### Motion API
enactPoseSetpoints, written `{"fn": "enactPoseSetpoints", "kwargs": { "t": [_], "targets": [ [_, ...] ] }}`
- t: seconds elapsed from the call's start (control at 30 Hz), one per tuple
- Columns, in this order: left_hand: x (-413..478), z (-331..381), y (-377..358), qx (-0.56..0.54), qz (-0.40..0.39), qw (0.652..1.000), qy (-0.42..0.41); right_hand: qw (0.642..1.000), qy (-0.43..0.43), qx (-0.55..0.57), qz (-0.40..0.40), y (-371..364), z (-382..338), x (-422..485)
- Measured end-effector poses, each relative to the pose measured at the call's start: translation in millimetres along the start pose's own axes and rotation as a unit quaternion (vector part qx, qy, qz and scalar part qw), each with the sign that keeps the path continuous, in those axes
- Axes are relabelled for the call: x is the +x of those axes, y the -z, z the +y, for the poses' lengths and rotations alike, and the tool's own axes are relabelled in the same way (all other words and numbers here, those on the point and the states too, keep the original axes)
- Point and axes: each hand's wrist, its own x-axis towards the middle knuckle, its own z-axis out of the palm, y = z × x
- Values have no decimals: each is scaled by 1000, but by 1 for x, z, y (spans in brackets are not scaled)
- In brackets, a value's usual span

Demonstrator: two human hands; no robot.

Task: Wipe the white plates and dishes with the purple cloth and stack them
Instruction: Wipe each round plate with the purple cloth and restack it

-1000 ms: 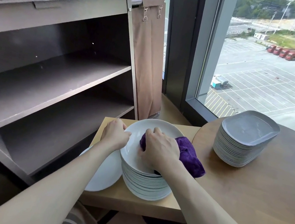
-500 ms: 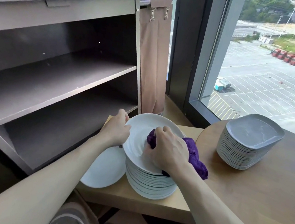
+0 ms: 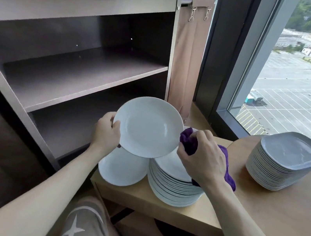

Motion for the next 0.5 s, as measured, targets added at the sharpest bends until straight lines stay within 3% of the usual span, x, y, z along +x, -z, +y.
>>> {"fn": "enactPoseSetpoints", "kwargs": {
  "t": [0.27, 0.5],
  "targets": [
    [-13, -63, 11, -14, 119, 976, 179, 998, -56, 21, 9, 12, 6, -2],
    [-38, -100, -6, 33, 98, 954, 282, 997, -69, 27, 15, 14, 4, -11]
  ]
}}
